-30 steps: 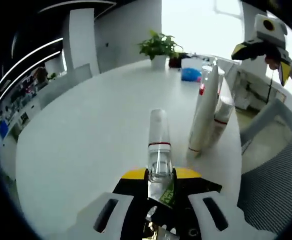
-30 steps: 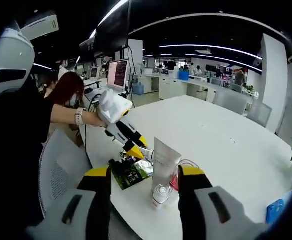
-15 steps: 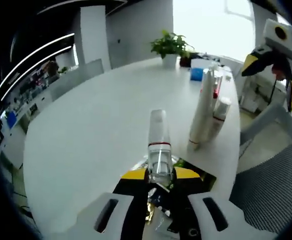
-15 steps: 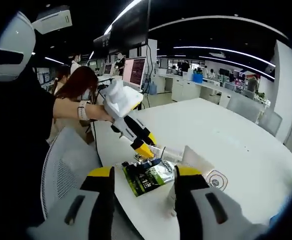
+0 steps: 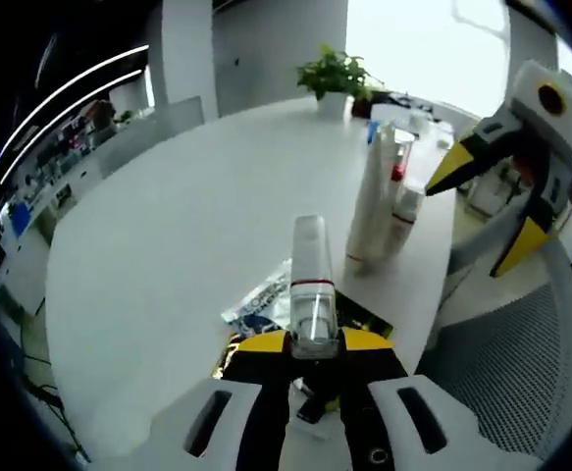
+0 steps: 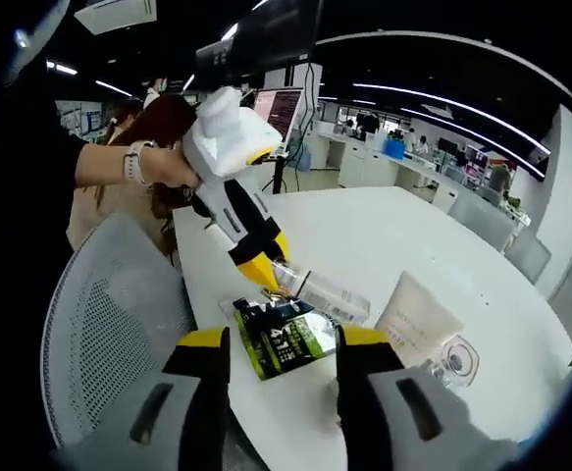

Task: Arrange the skincare products in the storage area until every visible bottle or jar stands upright without overlapping.

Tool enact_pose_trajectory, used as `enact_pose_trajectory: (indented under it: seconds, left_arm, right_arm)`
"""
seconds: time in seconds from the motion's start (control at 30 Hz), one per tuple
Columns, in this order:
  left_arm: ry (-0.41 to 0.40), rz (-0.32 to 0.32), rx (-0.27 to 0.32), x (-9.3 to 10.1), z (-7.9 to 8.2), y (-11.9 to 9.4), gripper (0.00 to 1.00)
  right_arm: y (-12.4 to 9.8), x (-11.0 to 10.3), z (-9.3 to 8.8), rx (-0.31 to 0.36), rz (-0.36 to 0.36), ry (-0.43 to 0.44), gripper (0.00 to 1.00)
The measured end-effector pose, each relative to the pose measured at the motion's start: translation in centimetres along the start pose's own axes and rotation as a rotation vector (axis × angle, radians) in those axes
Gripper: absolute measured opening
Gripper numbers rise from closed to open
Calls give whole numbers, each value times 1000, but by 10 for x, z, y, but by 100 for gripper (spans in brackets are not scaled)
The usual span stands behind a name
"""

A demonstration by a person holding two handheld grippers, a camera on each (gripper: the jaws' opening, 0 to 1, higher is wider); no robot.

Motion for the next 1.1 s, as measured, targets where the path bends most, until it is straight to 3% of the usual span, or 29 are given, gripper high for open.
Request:
enact_pose_trajectory:
  seconds: [0.33, 0.43, 0.73, 1.1]
  left_arm:
    - [-15, -32, -30, 9, 1, -11, 14]
    - [-18, -47, -42, 10, 1, -13, 14]
    - [-37, -81, -79, 10, 2, -20, 14]
    - [-61, -139, -101, 17, 9, -23, 14]
  right_arm:
    - [19, -1, 7, 6, -54, -89, 38]
    - [28, -4, 9, -4, -68, -186, 37]
    - [49, -7, 13, -55, -127, -369, 35]
    - [65, -6, 16, -95, -159, -533, 30]
Point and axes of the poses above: the point that each gripper's makers call its tool centre point, and the gripper's own axes: y roughly forward along the fingers, x roughly to its right, z roughly out of its top, the point moved 10 cm from there along -y, roughly backward along the fingers, and after that the axes turned 10 degrees about -x, right-handed, at the moved point
